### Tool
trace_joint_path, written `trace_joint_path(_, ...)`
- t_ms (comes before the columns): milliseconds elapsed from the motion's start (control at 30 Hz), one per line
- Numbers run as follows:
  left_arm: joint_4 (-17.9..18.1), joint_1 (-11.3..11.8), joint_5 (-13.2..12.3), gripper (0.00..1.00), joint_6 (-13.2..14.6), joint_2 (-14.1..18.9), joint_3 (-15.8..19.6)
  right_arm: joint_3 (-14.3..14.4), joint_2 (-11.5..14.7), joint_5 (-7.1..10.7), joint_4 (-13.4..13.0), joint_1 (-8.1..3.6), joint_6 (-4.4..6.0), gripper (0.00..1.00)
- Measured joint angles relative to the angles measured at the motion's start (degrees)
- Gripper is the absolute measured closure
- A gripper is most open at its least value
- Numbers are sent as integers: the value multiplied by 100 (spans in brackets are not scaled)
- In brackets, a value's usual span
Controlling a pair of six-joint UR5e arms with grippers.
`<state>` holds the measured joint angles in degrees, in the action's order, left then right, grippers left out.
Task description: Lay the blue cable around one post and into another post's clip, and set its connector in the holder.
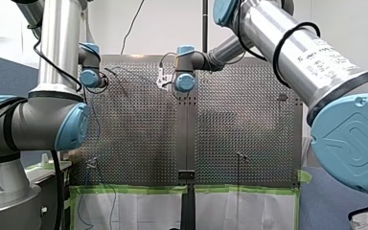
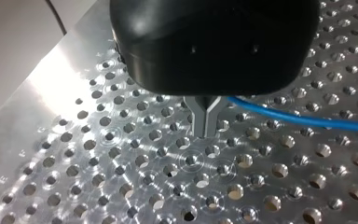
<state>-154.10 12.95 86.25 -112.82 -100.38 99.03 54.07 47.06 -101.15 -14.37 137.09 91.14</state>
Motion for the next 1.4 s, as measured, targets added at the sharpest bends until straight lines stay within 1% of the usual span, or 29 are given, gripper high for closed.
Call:
trace_joint_path(200,-6,-5,-27,100,313,0,2,61,-6,-1,0,-2,-15,100)
trace_joint_path(267,-17,6,-26,100,370,-1,4,85,-6,-1,0,-1,-19,100)
trace_joint_path(333,-52,19,-26,100,355,0,7,133,-7,-1,-10,-1,-22,100)
trace_joint_path(367,-75,28,-25,87,319,0,7,159,-8,-2,-20,-1,-22,100)
trace_joint_path(400,-90,34,-23,78,282,0,7,193,-8,-1,-32,-1,-23,100)
trace_joint_path(433,-105,39,-22,78,239,-1,8,216,-9,-1,-38,-2,-23,100)
trace_joint_path(467,-124,46,-20,68,172,1,8,237,-10,-1,-45,-1,-24,100)
trace_joint_path(500,-137,50,-19,63,120,1,8,262,-10,-2,-55,-1,-24,100)
trace_joint_path(667,-176,62,-18,63,-160,3,9,304,-14,-2,-64,5,-24,100)
trace_joint_path(700,-178,62,-18,60,-207,3,9,307,-14,-2,-62,8,-24,100)
trace_joint_path(733,-179,64,-20,60,-252,1,9,308,-15,-2,-59,11,-24,100)
trace_joint_path(767,-176,67,-23,56,-310,0,9,307,-15,-2,-56,13,-24,100)
trace_joint_path(800,-174,69,-25,47,-352,0,10,308,-18,-2,-50,17,-24,100)
trace_joint_path(833,-172,70,-28,47,-396,0,10,313,-20,-2,-48,20,-24,100)
trace_joint_path(900,-169,75,-33,31,-487,0,10,345,-22,-2,-60,24,-24,100)
trace_joint_path(933,-168,77,-37,31,-513,0,10,370,-23,-2,-72,25,-24,100)
trace_joint_path(1000,-167,86,-63,25,-553,0,13,451,-23,-3,-123,19,-24,100)
trace_joint_path(1033,-166,90,-76,25,-563,0,13,495,-23,-4,-148,15,-24,100)
trace_joint_path(1100,-165,100,-95,12,-548,-1,13,599,-24,-9,-199,6,-24,100)
trace_joint_path(1133,-163,102,-104,12,-525,-1,12,641,-24,-11,-216,4,-24,100)
trace_joint_path(1167,-157,107,-123,3,-484,0,13,679,-25,-13,-230,2,-24,100)
trace_joint_path(1200,-153,110,-137,0,-451,0,13,726,-26,-16,-251,-2,-24,100)
trace_joint_path(1300,-154,120,-131,0,-321,-1,15,865,-31,-18,-326,-8,-24,100)
trace_joint_path(1400,-230,124,-59,0,-203,-1,14,975,-31,-19,-381,-9,-24,100)
